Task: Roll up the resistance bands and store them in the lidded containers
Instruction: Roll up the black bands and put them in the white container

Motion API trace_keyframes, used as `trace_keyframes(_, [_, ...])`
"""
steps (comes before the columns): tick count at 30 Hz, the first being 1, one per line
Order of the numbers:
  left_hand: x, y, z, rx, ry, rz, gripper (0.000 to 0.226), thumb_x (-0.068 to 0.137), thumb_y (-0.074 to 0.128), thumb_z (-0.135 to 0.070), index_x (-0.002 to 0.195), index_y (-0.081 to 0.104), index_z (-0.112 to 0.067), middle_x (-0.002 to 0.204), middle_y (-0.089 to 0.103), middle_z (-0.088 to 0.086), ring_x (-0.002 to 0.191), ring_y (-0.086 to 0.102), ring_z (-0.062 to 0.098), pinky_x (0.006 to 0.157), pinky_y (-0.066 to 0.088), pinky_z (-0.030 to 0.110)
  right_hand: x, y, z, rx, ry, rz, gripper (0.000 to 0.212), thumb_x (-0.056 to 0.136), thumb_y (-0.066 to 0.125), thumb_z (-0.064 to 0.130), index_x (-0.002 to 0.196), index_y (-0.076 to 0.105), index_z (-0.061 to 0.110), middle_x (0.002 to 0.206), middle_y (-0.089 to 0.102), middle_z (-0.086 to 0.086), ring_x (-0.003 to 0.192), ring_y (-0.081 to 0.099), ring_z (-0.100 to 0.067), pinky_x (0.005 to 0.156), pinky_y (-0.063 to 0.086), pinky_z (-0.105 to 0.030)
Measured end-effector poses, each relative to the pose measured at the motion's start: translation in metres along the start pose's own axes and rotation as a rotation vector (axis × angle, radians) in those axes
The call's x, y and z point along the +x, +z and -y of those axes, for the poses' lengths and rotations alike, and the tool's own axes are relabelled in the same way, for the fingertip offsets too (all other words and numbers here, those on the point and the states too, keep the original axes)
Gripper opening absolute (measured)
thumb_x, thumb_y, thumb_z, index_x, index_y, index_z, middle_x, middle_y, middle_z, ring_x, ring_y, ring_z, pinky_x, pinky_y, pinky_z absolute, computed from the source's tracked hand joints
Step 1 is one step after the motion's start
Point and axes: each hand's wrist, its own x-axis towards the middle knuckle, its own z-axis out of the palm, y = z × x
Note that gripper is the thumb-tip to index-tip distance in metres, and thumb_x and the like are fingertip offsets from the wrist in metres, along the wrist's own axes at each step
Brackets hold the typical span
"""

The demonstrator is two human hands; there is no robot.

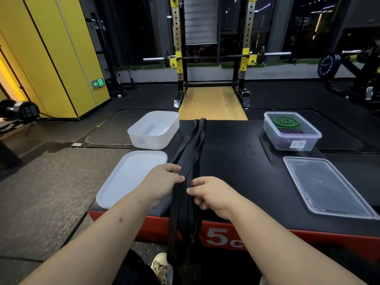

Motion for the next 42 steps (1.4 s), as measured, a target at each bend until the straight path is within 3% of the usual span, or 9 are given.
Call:
trace_keyframes(4, [-0.003,0.001,0.001,0.055,-0.043,0.023,0.03,0.091,0.072,-0.012,0.119,0.063,-0.011,0.104,0.074,0.018,0.094,0.074,0.032,0.09,0.059,0.053,-0.001,0.001,-0.005,0.019,-0.028,-0.024,0.022,0.088,0.08,0.014,0.108,0.072,0.01,0.075,0.064,-0.003,0.059,0.056,-0.011,0.053,0.045,-0.027])
trace_keyframes(9, [-0.004,0.001,0.0,0.172,-0.026,0.109,0.023,0.092,0.073,-0.014,0.105,0.058,-0.026,0.106,0.067,0.001,0.08,0.069,0.017,0.062,0.053,0.029,0.0,-0.003,-0.009,0.025,-0.056,-0.001,0.019,0.093,0.072,0.007,0.112,0.07,0.009,0.077,0.066,-0.002,0.064,0.06,-0.012,0.058,0.049,-0.029])
trace_keyframes(18, [-0.008,0.005,0.0,0.515,0.128,0.007,0.048,0.092,0.07,-0.025,0.137,0.057,-0.02,0.114,0.054,-0.005,0.102,0.055,0.012,0.082,0.041,0.021,0.0,-0.006,-0.007,-0.16,-0.071,-0.057,0.007,0.087,0.072,0.02,0.093,0.074,0.02,0.071,0.066,-0.003,0.066,0.061,-0.019,0.061,0.05,-0.034])
trace_keyframes(22, [-0.009,0.003,-0.004,0.206,0.035,0.09,0.021,0.088,0.067,-0.021,0.103,0.068,-0.006,0.096,0.072,0.016,0.085,0.069,0.023,0.077,0.054,0.036,-0.004,-0.007,-0.005,-0.225,-0.056,-0.086,0.004,0.088,0.067,0.021,0.088,0.071,0.019,0.061,0.063,-0.001,0.054,0.054,-0.019,0.056,0.047,-0.033])
trace_keyframes(29, [-0.005,0.001,-0.03,-0.344,-0.09,0.205,0.018,0.095,0.048,-0.008,0.109,0.059,-0.003,0.091,0.058,0.024,0.072,0.062,0.032,0.063,0.057,0.038,-0.005,-0.002,-0.004,-0.4,0.053,0.052,0.029,0.093,0.07,0.027,0.12,0.066,0.017,0.066,0.071,-0.003,0.051,0.063,-0.017,0.057,0.052,-0.032])
trace_keyframes(32, [-0.008,0.01,-0.045,-0.435,-0.075,0.28,0.019,0.096,0.043,-0.006,0.108,0.057,-0.005,0.092,0.052,0.021,0.066,0.059,0.028,0.058,0.054,0.034,-0.011,-0.005,0.005,-0.271,0.096,0.097,0.035,0.089,0.068,0.018,0.122,0.065,0.008,0.086,0.076,-0.015,0.063,0.071,-0.023,0.058,0.056,-0.031])
trace_keyframes(35, [-0.008,0.024,-0.051,-0.54,-0.041,0.324,0.03,0.097,0.04,-0.001,0.118,0.06,0.0,0.101,0.057,0.022,0.073,0.062,0.026,0.062,0.053,0.033,-0.015,-0.018,0.02,-0.01,0.075,-0.145,0.021,0.098,0.051,0.006,0.104,0.071,0.001,0.083,0.067,-0.015,0.052,0.06,-0.02,0.045,0.046,-0.024])
trace_keyframes(39, [-0.013,0.052,-0.047,-0.583,-0.05,0.398,0.036,0.101,0.038,0.003,0.132,0.055,0.006,0.11,0.067,0.025,0.08,0.067,0.03,0.066,0.056,0.038,-0.021,-0.04,0.033,0.465,0.049,-0.077,0.039,0.108,0.048,0.035,0.079,0.068,0.017,0.062,0.052,0.004,0.049,0.053,-0.013,0.048,0.047,-0.025])
trace_keyframes(42, [-0.015,0.07,-0.037,-0.499,-0.013,0.439,0.035,0.101,0.042,0.003,0.13,0.061,-0.001,0.112,0.068,0.025,0.092,0.068,0.033,0.085,0.058,0.045,-0.02,-0.056,0.04,0.517,0.056,-0.033,0.041,0.106,0.049,0.048,0.093,0.071,0.016,0.063,0.047,0.004,0.043,0.041,-0.01,0.039,0.037,-0.024])
